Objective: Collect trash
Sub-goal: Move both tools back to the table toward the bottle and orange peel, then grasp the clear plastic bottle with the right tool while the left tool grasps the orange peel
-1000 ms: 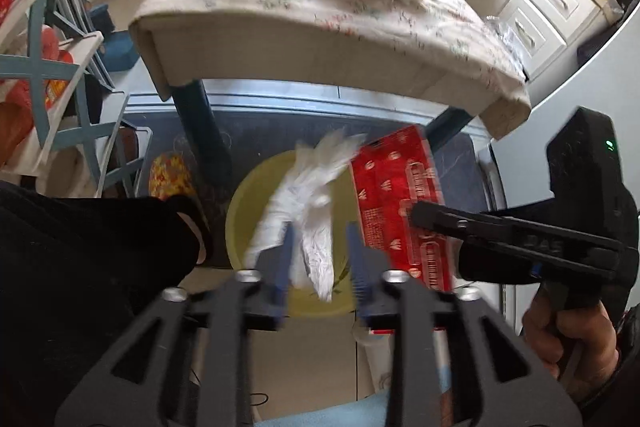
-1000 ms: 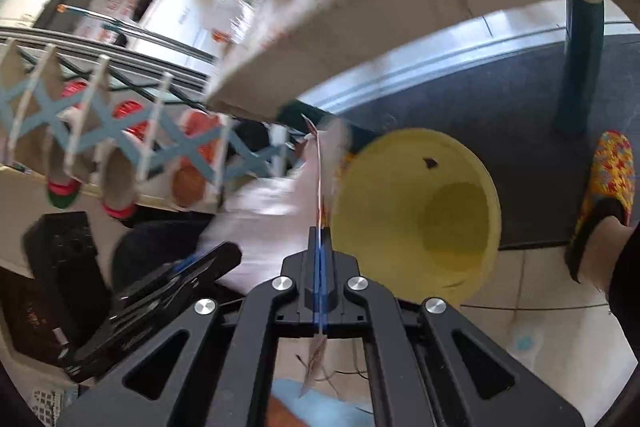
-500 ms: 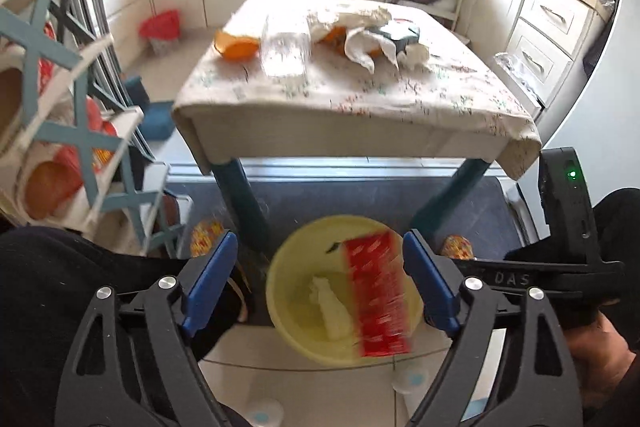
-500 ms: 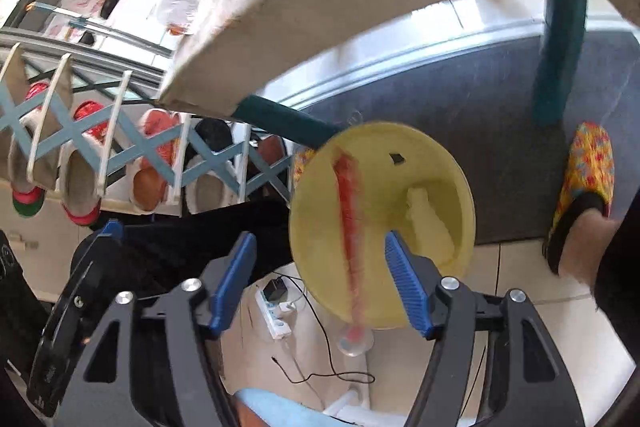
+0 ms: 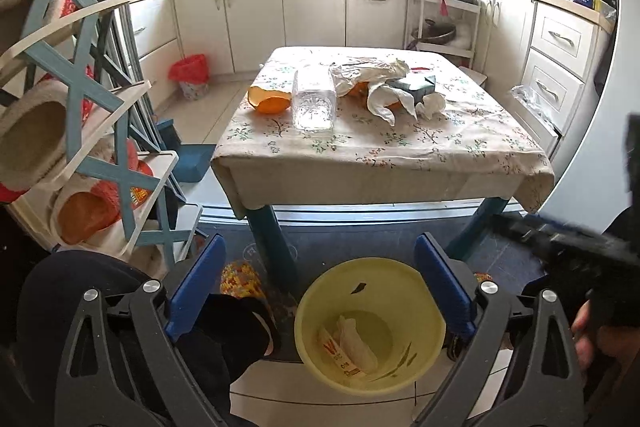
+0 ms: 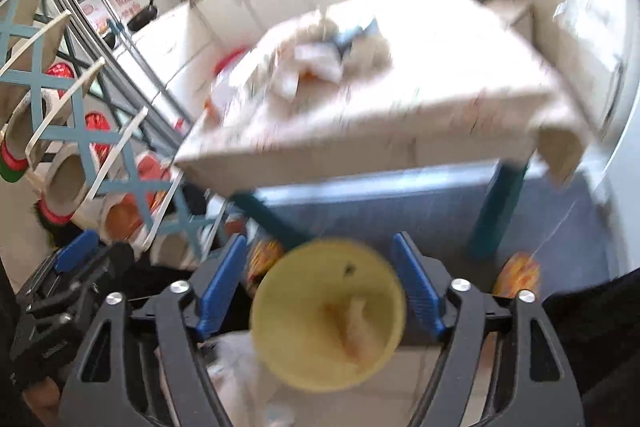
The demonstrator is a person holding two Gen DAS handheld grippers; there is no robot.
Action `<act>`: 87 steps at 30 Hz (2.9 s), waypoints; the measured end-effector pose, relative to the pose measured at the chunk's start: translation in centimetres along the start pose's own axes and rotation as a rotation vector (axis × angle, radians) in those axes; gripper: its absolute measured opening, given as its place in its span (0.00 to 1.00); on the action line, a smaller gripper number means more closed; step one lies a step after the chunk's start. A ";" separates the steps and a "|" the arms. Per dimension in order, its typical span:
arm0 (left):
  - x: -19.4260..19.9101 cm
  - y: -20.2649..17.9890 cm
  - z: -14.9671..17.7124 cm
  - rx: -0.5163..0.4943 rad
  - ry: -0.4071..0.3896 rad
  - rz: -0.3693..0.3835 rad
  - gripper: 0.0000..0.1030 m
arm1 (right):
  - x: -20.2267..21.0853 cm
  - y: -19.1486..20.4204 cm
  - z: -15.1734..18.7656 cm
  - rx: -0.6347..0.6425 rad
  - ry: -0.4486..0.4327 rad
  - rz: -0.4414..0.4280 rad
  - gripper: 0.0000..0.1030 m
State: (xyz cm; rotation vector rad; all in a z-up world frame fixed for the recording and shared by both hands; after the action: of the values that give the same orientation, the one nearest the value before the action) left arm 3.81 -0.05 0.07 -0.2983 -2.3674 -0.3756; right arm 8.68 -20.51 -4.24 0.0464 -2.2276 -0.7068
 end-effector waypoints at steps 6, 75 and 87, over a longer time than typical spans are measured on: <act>0.2 0.3 0.0 0.008 -0.014 -0.020 0.89 | 2.3 1.0 -0.8 0.060 -0.150 0.012 0.75; -19.4 9.7 -12.6 -0.356 0.158 0.050 0.66 | -17.9 10.3 -10.6 0.183 0.310 -0.007 0.55; -25.7 7.4 -13.6 -0.412 0.273 0.085 0.17 | -18.7 9.4 -9.4 0.158 0.369 -0.091 0.57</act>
State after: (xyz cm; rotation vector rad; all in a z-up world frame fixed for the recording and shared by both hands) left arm 33.02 -0.63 -6.54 -0.5023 -1.9902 -0.8116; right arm 29.98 -12.37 -7.12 0.3322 -1.9287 -0.5200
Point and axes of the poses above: each gripper's, at about its wrist camera, not at the fingertips, and x roughly against the way its jaws point, y to its left, z to its underside, the point moved 4 cm from there along -x, roughly the way its jaws point, and after that the axes turned 13 degrees about -x, right-handed, at the moved point
